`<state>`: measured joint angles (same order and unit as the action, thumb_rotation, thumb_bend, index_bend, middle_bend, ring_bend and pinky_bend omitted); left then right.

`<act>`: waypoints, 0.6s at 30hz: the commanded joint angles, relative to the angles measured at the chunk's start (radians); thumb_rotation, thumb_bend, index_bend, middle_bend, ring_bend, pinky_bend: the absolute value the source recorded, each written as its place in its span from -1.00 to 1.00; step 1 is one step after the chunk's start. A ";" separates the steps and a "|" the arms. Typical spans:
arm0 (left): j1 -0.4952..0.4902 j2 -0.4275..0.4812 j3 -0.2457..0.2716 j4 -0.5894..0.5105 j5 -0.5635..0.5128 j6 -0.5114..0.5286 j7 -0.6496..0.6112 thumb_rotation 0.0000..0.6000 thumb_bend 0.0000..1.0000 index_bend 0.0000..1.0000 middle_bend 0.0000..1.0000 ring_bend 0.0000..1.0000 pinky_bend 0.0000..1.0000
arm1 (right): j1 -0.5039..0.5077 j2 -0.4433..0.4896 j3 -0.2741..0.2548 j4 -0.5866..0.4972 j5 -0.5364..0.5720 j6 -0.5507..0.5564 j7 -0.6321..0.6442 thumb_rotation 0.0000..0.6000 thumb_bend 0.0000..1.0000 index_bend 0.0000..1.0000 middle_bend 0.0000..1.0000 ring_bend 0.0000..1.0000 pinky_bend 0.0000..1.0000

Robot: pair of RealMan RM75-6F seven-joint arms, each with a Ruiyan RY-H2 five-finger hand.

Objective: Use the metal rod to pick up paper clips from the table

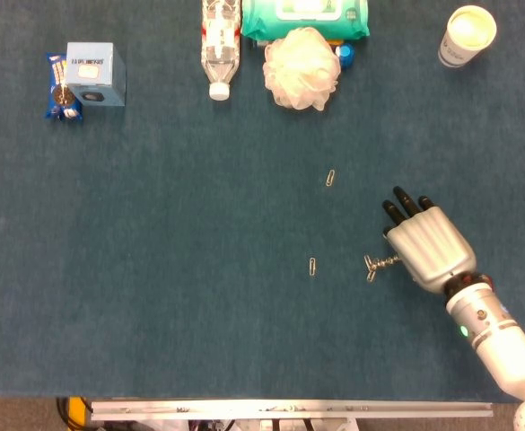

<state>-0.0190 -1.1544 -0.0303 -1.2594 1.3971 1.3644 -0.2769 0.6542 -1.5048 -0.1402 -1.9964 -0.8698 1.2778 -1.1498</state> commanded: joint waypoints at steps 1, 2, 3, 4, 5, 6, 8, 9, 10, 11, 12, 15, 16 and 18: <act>0.000 0.000 0.000 0.000 0.000 0.000 -0.001 1.00 -0.72 0.15 0.12 0.07 0.48 | 0.001 0.000 0.000 0.000 0.001 0.000 -0.001 1.00 -0.22 0.25 -0.64 -0.90 -0.52; 0.000 -0.001 0.000 0.001 0.000 0.000 0.000 1.00 -0.72 0.14 0.12 0.07 0.48 | 0.001 0.000 0.000 -0.001 0.002 -0.001 -0.001 1.00 -0.22 0.25 -0.64 -0.90 -0.52; 0.001 -0.001 0.000 0.001 0.000 -0.001 0.000 1.00 -0.72 0.15 0.12 0.07 0.48 | 0.001 0.001 -0.001 -0.002 0.001 -0.001 -0.002 1.00 -0.22 0.25 -0.64 -0.90 -0.52; 0.001 -0.001 0.000 0.001 -0.001 0.000 0.000 1.00 -0.72 0.14 0.12 0.07 0.48 | 0.002 0.001 -0.001 -0.003 0.001 -0.002 -0.003 1.00 -0.22 0.25 -0.64 -0.90 -0.52; 0.001 -0.001 0.000 0.001 -0.001 0.000 0.000 1.00 -0.72 0.15 0.12 0.07 0.48 | 0.002 0.002 -0.002 -0.004 0.001 -0.002 -0.003 1.00 -0.22 0.25 -0.64 -0.90 -0.52; 0.001 -0.001 0.000 0.000 -0.001 -0.001 0.000 1.00 -0.72 0.15 0.12 0.07 0.48 | 0.002 0.002 -0.003 -0.005 0.000 -0.002 -0.003 1.00 -0.22 0.25 -0.64 -0.90 -0.52; 0.001 -0.001 0.000 -0.001 0.000 0.000 0.001 1.00 -0.72 0.15 0.13 0.07 0.48 | 0.002 0.005 -0.002 -0.006 -0.001 0.000 -0.002 1.00 -0.22 0.25 -0.64 -0.90 -0.52; 0.001 -0.001 0.000 -0.002 0.000 0.000 0.003 1.00 -0.72 0.15 0.13 0.07 0.48 | 0.001 0.006 -0.001 -0.006 -0.002 0.002 -0.001 1.00 -0.22 0.25 -0.64 -0.90 -0.52; 0.000 -0.001 0.000 -0.003 0.000 0.000 0.004 1.00 -0.72 0.15 0.13 0.07 0.48 | 0.001 0.008 0.000 -0.007 -0.003 0.004 0.000 1.00 -0.22 0.25 -0.64 -0.90 -0.52; 0.000 0.000 -0.001 -0.003 0.000 0.001 0.004 1.00 -0.72 0.15 0.13 0.07 0.48 | 0.000 0.010 0.003 -0.007 -0.004 0.008 0.003 1.00 -0.22 0.25 -0.64 -0.90 -0.52; 0.000 0.000 -0.001 -0.003 0.001 0.001 0.005 1.00 -0.72 0.15 0.13 0.07 0.48 | -0.001 0.012 0.006 -0.007 -0.005 0.011 0.006 1.00 -0.22 0.25 -0.64 -0.90 -0.52; -0.001 0.001 -0.001 -0.005 0.002 0.001 0.006 1.00 -0.72 0.15 0.13 0.07 0.48 | -0.004 0.021 0.016 -0.010 -0.008 0.024 0.014 1.00 -0.22 0.25 -0.64 -0.90 -0.52; -0.001 0.002 -0.001 -0.006 0.002 0.001 0.007 1.00 -0.72 0.15 0.12 0.07 0.48 | -0.005 0.024 0.020 -0.011 -0.010 0.028 0.018 1.00 -0.22 0.25 -0.64 -0.90 -0.52; -0.002 0.003 -0.001 -0.008 0.003 0.001 0.008 1.00 -0.72 0.15 0.13 0.07 0.48 | -0.008 0.033 0.027 -0.014 -0.014 0.037 0.026 1.00 -0.22 0.25 -0.64 -0.90 -0.52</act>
<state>-0.0208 -1.1520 -0.0311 -1.2673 1.4003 1.3651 -0.2687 0.6474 -1.4754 -0.1165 -2.0091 -0.8815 1.3118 -1.1269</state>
